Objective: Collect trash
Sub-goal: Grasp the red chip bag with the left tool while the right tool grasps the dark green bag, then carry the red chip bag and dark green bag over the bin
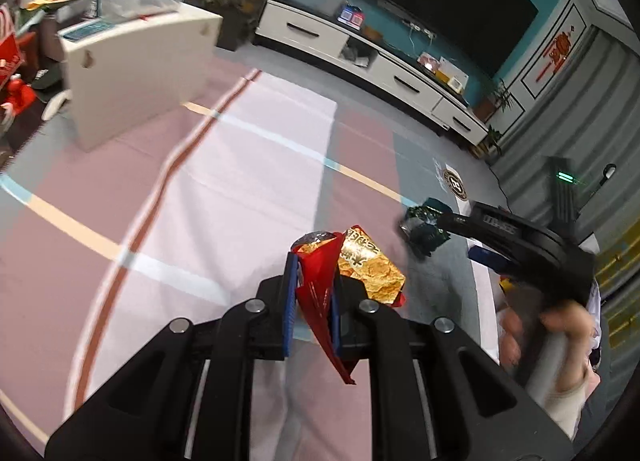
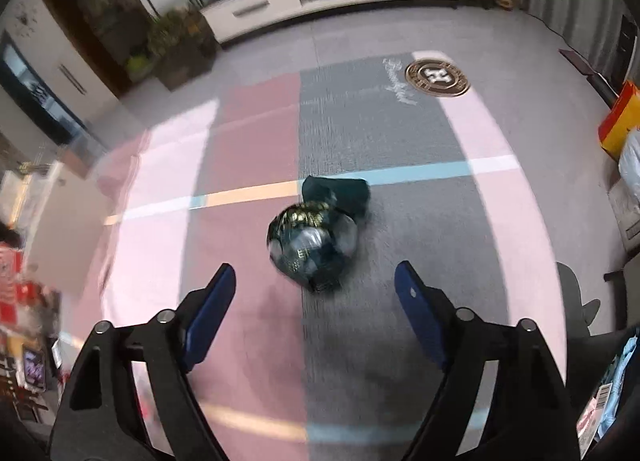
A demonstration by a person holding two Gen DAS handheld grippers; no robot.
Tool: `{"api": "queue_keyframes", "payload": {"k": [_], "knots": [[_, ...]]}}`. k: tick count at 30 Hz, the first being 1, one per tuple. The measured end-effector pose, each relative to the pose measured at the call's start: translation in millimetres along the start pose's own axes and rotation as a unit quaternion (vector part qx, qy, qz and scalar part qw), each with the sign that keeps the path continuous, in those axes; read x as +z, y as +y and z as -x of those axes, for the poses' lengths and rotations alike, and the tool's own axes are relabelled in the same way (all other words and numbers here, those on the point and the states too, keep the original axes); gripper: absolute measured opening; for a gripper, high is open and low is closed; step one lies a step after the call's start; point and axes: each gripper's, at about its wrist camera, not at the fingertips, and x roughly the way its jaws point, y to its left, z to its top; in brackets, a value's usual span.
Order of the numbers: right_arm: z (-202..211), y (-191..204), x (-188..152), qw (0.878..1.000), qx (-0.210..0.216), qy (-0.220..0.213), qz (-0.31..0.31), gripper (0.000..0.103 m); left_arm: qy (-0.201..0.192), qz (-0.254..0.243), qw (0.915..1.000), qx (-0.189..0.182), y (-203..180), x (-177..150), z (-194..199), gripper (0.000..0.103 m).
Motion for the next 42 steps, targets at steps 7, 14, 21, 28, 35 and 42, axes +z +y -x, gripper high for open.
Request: {"api": "queue_keyframes", "payload": {"k": [7,14,21,28,35,42], "knots": [[-43,1,4,0.997,-0.046,0.062,-0.009,0.032,-0.004,0.003,1.0,0.003,15,-10,23,0.015],[-16,-19,-31,0.999,-0.031,0.037,0.0,0.024,0.007,0.012,0.9998,-0.01,17,-25,33,0.015],[33,-24,-89,1.0,-0.001,0.003,0.026,0.024,0.02,0.001,0.9997,-0.014,12,-46,45,0.016],[68,-21,-137,0.999,0.046,-0.009,0.026,0.024,0.032,-0.007,0.9994,-0.01,14,-61,51,0.016],[111,-24,-159,0.99,0.138,-0.021,-0.004,0.024,0.021,-0.016,0.9996,-0.011,14,-70,67,0.016],[151,-22,-178,0.988,0.141,-0.062,0.005,0.024,0.006,-0.026,0.9995,-0.019,6,-74,84,0.016]]}}
